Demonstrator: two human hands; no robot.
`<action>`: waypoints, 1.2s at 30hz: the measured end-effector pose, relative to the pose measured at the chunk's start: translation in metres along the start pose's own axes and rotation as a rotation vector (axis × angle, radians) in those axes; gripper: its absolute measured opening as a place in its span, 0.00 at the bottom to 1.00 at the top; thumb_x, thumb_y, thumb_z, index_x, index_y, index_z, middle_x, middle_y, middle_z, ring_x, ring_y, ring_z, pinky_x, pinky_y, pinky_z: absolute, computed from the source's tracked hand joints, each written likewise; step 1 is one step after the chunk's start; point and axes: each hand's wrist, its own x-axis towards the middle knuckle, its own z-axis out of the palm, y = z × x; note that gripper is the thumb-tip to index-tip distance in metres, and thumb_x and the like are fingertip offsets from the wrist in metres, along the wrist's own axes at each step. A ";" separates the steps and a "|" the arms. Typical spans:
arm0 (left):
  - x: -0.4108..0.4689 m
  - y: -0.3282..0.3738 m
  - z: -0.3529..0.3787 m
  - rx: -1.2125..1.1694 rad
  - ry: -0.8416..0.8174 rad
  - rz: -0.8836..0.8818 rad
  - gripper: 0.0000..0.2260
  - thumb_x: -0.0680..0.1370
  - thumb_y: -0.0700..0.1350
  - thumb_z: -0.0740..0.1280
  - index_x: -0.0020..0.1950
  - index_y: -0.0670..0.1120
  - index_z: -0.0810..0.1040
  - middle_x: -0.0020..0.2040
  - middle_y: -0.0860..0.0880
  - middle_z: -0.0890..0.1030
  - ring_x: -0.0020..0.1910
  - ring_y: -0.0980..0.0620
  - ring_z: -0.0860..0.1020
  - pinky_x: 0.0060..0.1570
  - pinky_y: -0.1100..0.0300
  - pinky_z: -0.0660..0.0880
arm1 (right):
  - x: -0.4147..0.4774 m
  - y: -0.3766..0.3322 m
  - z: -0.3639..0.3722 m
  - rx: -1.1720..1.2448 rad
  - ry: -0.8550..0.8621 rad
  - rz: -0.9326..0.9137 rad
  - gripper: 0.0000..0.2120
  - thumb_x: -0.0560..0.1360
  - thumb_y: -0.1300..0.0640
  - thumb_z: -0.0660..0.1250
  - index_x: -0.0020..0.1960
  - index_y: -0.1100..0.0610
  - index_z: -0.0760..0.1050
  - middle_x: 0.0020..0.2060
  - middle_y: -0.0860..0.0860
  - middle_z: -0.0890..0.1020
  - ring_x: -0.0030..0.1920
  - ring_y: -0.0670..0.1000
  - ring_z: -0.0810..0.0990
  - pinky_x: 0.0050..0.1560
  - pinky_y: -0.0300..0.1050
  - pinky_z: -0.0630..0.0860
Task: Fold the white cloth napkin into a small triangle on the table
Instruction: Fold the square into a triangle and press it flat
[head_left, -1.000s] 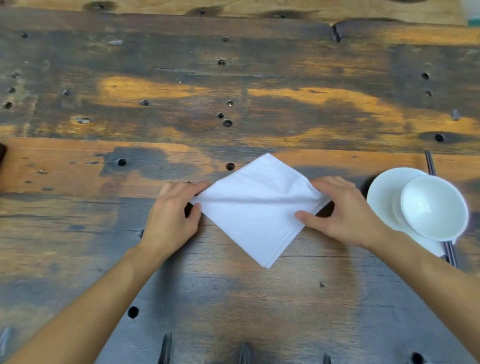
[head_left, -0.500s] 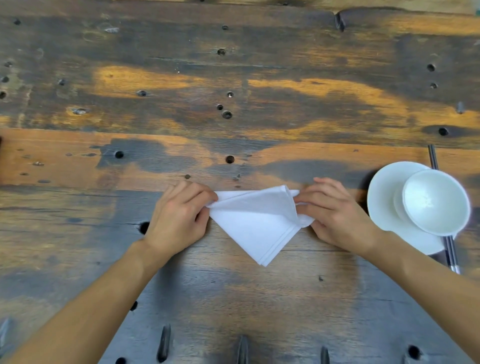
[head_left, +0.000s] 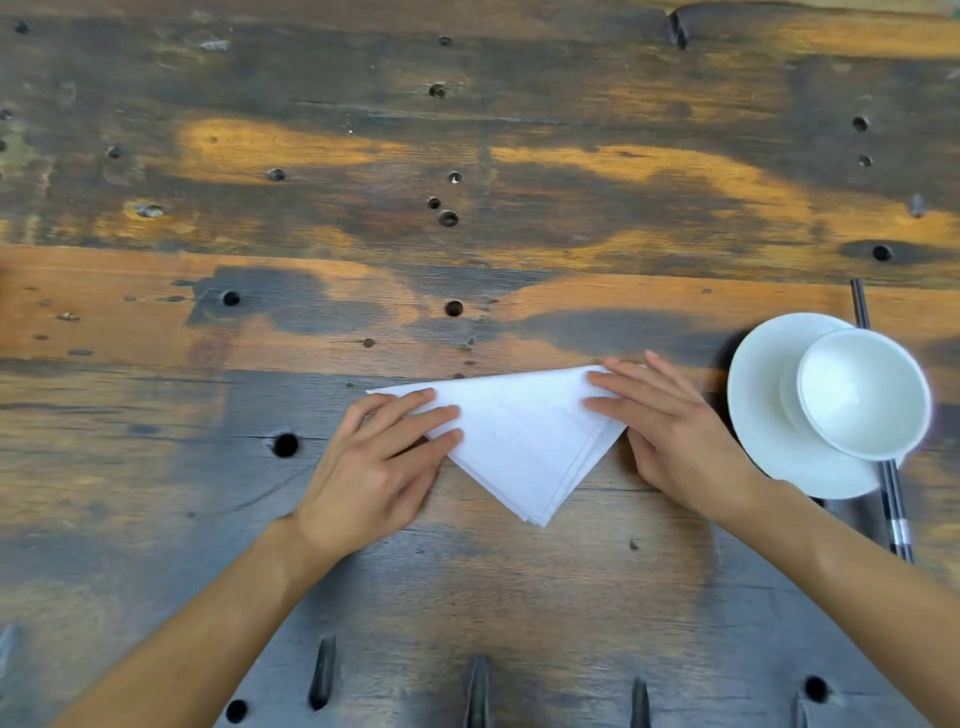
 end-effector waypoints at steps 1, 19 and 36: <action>-0.001 0.003 0.001 -0.004 -0.002 0.001 0.11 0.82 0.42 0.67 0.62 0.46 0.85 0.70 0.49 0.80 0.73 0.45 0.75 0.68 0.44 0.70 | -0.001 -0.002 0.001 0.010 0.018 0.017 0.22 0.74 0.69 0.57 0.60 0.59 0.83 0.66 0.55 0.80 0.70 0.57 0.75 0.74 0.64 0.65; -0.004 0.028 0.024 -0.017 -0.039 -0.394 0.34 0.75 0.70 0.68 0.67 0.43 0.77 0.80 0.43 0.66 0.82 0.43 0.59 0.78 0.37 0.58 | -0.013 -0.078 0.019 0.096 0.013 -0.078 0.11 0.76 0.50 0.75 0.52 0.56 0.85 0.62 0.55 0.82 0.66 0.58 0.78 0.68 0.67 0.69; 0.003 0.034 0.021 0.156 -0.282 -0.484 0.48 0.76 0.77 0.50 0.84 0.43 0.54 0.85 0.44 0.52 0.84 0.40 0.48 0.79 0.33 0.47 | -0.010 -0.125 0.037 0.213 0.122 0.073 0.14 0.81 0.48 0.68 0.52 0.59 0.85 0.52 0.51 0.84 0.53 0.55 0.81 0.63 0.56 0.74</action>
